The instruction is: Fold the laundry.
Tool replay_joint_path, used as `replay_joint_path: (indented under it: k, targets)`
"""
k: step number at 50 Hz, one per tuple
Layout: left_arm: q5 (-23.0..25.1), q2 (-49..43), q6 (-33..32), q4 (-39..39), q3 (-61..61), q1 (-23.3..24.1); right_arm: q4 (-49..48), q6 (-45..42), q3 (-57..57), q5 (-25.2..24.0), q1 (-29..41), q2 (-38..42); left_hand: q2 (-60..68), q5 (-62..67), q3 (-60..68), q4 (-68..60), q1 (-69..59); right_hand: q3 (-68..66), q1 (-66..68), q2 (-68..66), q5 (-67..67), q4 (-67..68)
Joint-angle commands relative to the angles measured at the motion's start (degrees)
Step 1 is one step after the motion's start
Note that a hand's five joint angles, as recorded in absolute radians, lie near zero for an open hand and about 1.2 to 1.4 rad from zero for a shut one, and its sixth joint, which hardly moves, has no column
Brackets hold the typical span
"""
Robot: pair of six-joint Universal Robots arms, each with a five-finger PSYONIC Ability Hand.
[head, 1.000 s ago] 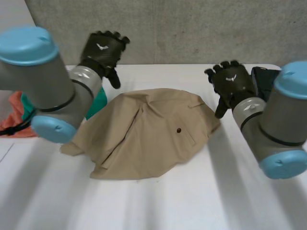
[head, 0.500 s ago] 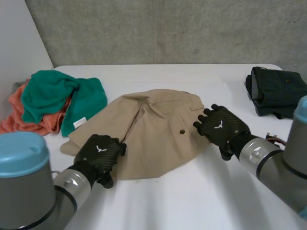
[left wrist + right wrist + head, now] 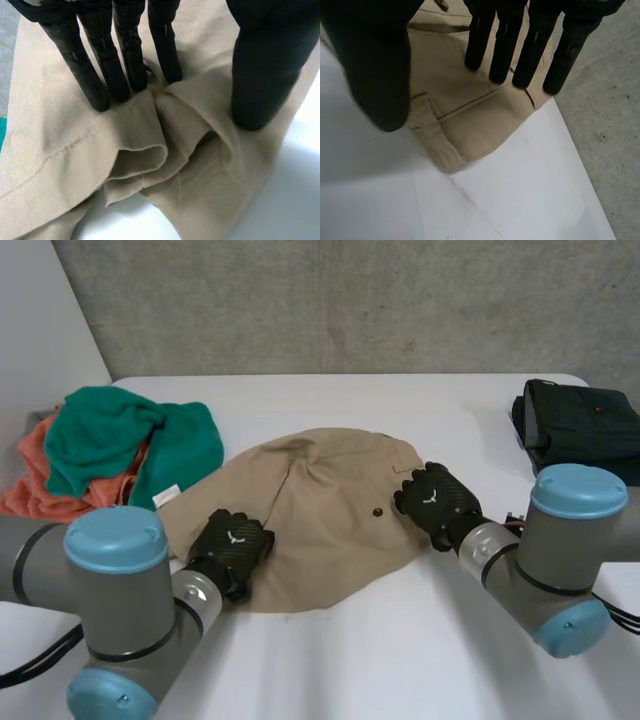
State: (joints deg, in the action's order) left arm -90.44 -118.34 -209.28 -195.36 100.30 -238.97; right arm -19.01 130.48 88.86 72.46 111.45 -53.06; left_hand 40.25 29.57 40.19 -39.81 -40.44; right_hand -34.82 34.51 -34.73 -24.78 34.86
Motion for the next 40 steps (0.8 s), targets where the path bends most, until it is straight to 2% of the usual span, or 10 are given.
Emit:
replay_joint_path:
  k: [1,4,6,10,11,15,23,31,37,40]
  targets:
    - [-0.6,-1.6,-0.3,-0.4,-2.6,-0.2,-0.7,0.6,-3.7,0.2,0.2,2.2,39.7,40.4,39.8,-40.2,-39.6,-45.2,45.5,-45.3,-45.2,45.1]
    - [-2.7,0.8,-0.3,-0.4,-3.8,-0.1,-1.5,2.2,-3.7,0.4,0.1,1.6,39.8,40.4,39.8,-40.2,-39.6,-45.2,45.5,-45.3,-45.2,45.1]
    - [-5.3,7.5,-0.2,-0.4,-5.2,0.3,-1.4,6.0,-4.0,0.7,0.1,-1.5,39.8,40.4,39.8,-40.2,-39.6,-45.2,45.5,-45.3,-45.2,45.1]
    - [-6.9,18.3,0.7,-1.0,-9.3,1.1,0.5,14.8,-6.1,0.6,-0.3,-13.2,39.8,40.4,39.8,-40.2,-39.6,-45.2,45.5,-45.3,-45.2,45.1]
    - [-7.1,20.1,1.0,-1.1,-10.4,1.2,2.9,17.3,-7.1,0.2,-0.5,-17.2,39.8,40.4,39.8,-40.2,-39.6,-45.2,45.5,-45.3,-45.2,45.1]
    - [-7.1,27.9,3.3,0.4,-18.4,1.8,11.0,21.6,-13.2,-0.4,-0.8,-24.3,39.8,40.4,39.8,-40.2,-39.6,-45.2,45.5,-45.3,-45.2,45.1]
    - [-7.3,32.4,3.9,9.9,-33.1,5.1,24.5,24.3,-27.9,0.1,-0.6,-32.5,39.8,40.4,39.8,-40.2,-39.6,-45.2,45.5,-45.3,-45.2,45.1]
    - [-7.2,31.2,3.9,12.5,-41.0,4.9,31.9,29.1,-36.2,0.3,-2.7,-31.4,39.8,40.4,39.8,-40.2,-39.6,-45.2,45.5,-45.3,-45.2,45.1]
    - [-6.7,24.1,3.8,12.5,-41.7,3.4,34.9,31.6,-38.0,0.5,-4.7,-23.8,39.8,40.4,39.8,-40.2,-39.6,-45.2,45.5,-45.3,-45.2,45.1]
    - [-4.9,18.7,3.9,12.4,-41.8,1.8,35.1,31.8,-38.3,1.9,-4.4,-19.0,39.8,40.4,39.8,-40.2,-39.6,-45.2,45.5,-45.3,-45.2,45.1]
